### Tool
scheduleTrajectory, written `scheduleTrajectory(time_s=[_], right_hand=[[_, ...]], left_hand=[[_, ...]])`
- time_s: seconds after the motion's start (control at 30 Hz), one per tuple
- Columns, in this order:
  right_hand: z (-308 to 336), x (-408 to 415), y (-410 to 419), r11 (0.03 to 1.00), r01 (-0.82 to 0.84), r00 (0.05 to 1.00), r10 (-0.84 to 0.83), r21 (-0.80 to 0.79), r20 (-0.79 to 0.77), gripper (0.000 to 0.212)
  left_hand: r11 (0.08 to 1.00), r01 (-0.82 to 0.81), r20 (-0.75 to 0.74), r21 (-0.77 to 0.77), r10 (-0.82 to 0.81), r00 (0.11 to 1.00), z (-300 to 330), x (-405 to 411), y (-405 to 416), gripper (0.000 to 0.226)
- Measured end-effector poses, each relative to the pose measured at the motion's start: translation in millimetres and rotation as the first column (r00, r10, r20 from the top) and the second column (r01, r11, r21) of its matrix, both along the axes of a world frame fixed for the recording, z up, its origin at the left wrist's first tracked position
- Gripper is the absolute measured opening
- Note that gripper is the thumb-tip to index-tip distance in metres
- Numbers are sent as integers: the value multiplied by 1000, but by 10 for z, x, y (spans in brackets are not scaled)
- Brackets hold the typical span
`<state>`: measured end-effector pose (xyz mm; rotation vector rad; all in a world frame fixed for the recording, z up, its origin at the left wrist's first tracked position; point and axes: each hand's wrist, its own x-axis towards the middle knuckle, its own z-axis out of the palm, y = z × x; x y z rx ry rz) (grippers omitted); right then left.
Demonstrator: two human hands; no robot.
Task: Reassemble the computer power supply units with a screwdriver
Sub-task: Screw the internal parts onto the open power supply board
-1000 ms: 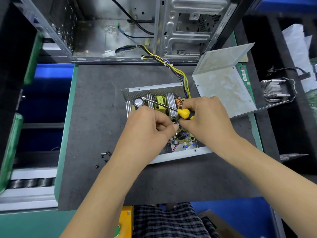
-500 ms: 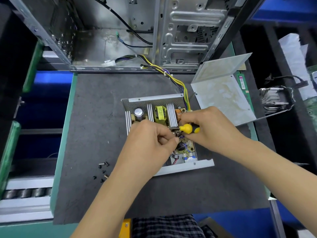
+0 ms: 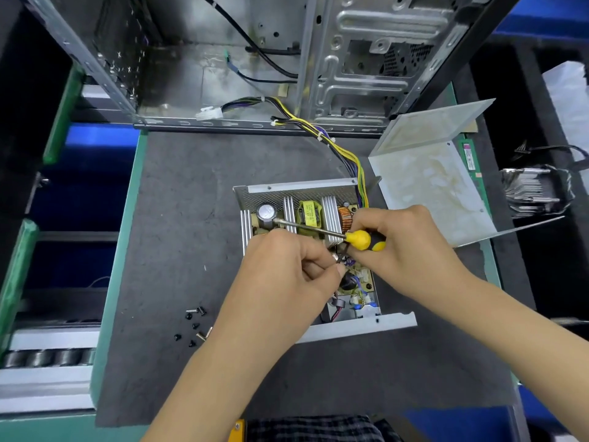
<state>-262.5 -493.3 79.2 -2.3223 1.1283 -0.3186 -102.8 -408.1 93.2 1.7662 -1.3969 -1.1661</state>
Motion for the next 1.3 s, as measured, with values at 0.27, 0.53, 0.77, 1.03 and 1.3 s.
scheduleTrajectory(time_s=[0.27, 0.53, 0.77, 1.03, 1.3], right_hand=[[-65, 70, 83, 990, 133, 991, -133, -50, 3, 25], [-63, 13, 10, 999, 5, 1000, -6, -44, -21, 12], [55, 26, -158, 985, -172, 972, 166, -23, -164, 13], [106, 67, -278, 958, -287, 910, 272, -2, -314, 8], [224, -45, -331, 925, -377, 892, 373, 34, -253, 11]], left_hand=[[999, -30, 33, -14, 30, 999, -7, -4, -10, 19], [996, -84, 99, -32, 87, 991, 6, -46, -12, 17], [978, -193, 203, -85, 206, 957, 40, -145, -47, 17], [977, -205, 208, -61, 213, 955, 65, -161, -53, 16], [984, -169, 110, -54, 174, 979, 144, -148, 17, 34]])
